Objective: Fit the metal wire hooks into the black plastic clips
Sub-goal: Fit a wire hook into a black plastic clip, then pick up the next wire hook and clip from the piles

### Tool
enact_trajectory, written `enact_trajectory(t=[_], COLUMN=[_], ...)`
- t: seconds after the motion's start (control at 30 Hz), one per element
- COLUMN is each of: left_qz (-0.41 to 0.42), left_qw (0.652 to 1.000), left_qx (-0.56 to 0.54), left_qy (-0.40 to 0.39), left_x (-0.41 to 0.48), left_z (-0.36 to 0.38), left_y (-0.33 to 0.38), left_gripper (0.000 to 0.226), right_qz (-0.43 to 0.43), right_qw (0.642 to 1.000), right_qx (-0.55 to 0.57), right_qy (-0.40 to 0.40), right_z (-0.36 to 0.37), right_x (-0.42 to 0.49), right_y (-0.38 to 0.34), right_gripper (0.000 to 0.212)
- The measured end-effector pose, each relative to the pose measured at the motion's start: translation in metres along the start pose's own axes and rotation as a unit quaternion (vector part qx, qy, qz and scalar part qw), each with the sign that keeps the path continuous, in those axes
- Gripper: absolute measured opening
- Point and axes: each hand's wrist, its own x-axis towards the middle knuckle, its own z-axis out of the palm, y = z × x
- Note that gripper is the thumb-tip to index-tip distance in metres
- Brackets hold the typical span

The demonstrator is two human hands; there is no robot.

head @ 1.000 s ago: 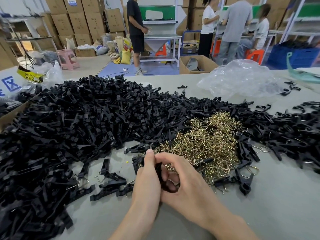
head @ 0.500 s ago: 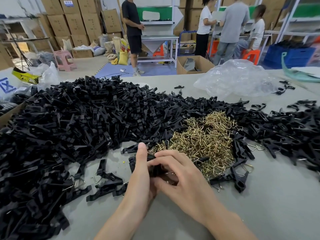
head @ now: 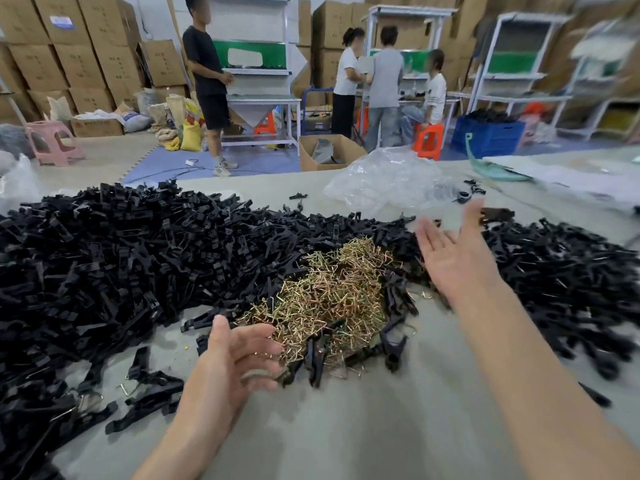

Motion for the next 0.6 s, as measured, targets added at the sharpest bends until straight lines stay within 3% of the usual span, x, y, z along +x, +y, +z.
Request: enact_trajectory(t=[0.07, 0.1, 0.17, 0.2, 0.27, 0.33, 0.47, 0.53, 0.6], left_qz=[0.104, 0.179, 0.269, 0.268, 0.205, 0.141, 0.17, 0.167, 0.175], left_qw=[0.983, 0.945, 0.82, 0.764, 0.703, 0.671, 0.635, 0.634, 0.639], left_qx=[0.143, 0.263, 0.483, 0.557, 0.639, 0.689, 0.716, 0.718, 0.71], left_qy=[0.045, 0.075, 0.146, 0.186, 0.236, 0.236, 0.233, 0.234, 0.24], left_x=[-0.005, -0.006, -0.005, -0.003, 0.0, 0.002, 0.005, 0.008, 0.01], left_z=[-0.006, -0.011, -0.022, -0.028, -0.035, -0.044, -0.06, -0.062, -0.062], left_y=[-0.004, -0.004, -0.004, -0.005, -0.006, -0.006, -0.001, 0.002, 0.004], left_gripper=[0.051, 0.043, 0.027, 0.029, 0.037, 0.037, 0.013, 0.012, 0.012], right_qz=[0.03, 0.024, -0.008, -0.03, -0.086, -0.146, -0.26, -0.272, -0.28], right_qw=[0.997, 0.991, 0.97, 0.948, 0.878, 0.797, 0.628, 0.598, 0.59], right_qx=[-0.074, -0.123, -0.231, -0.301, -0.446, -0.543, -0.666, -0.68, -0.681], right_qy=[-0.021, -0.038, -0.075, -0.096, -0.153, -0.22, -0.308, -0.326, -0.333], right_z=[-0.005, -0.008, -0.013, -0.014, -0.011, -0.007, -0.01, -0.012, -0.013], right_x=[-0.01, -0.02, -0.041, -0.052, -0.072, -0.089, -0.1, -0.098, -0.097], right_y=[0.009, 0.022, 0.054, 0.071, 0.102, 0.128, 0.159, 0.161, 0.161], right_gripper=[0.068, 0.054, 0.03, 0.025, 0.024, 0.028, 0.037, 0.036, 0.034])
